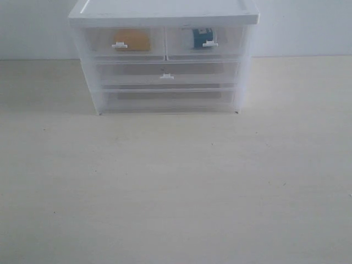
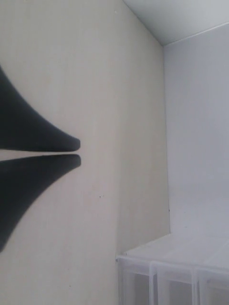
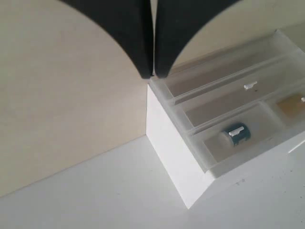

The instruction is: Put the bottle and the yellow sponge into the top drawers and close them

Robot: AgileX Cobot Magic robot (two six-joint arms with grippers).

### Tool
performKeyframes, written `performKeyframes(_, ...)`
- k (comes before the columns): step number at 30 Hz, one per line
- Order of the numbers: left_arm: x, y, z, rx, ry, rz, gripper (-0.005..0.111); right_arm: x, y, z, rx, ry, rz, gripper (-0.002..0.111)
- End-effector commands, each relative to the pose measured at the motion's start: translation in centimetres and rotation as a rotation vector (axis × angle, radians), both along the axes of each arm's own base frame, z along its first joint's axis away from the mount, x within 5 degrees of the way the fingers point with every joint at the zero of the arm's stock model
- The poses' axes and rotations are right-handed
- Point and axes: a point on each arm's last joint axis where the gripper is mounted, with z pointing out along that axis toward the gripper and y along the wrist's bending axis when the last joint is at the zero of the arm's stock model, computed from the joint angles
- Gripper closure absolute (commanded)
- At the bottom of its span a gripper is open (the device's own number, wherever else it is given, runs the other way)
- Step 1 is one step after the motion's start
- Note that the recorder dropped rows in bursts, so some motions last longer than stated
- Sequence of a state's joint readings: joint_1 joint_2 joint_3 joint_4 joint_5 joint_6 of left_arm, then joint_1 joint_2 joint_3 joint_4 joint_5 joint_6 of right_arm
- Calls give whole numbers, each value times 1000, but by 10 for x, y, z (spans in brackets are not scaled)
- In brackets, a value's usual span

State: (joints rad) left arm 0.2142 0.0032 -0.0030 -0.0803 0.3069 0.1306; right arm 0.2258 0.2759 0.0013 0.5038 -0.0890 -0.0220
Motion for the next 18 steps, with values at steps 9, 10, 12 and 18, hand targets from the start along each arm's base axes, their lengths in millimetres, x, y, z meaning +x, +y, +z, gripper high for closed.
performKeyframes(9, 1, -5, 1, -4, -17, -82, 103, 0, -1, 1, -6, -6, -7, 107)
performKeyframes(10, 1, -5, 1, -4, -17, -93, 103, 0, -1, 1, -6, -6, -7, 107)
performKeyframes(12, 1, -5, 1, -4, -17, -98, 103, 0, -1, 1, -6, -6, -7, 107)
performKeyframes(18, 1, -5, 1, -4, -17, -98, 103, 0, -1, 1, -6, -6, -7, 107)
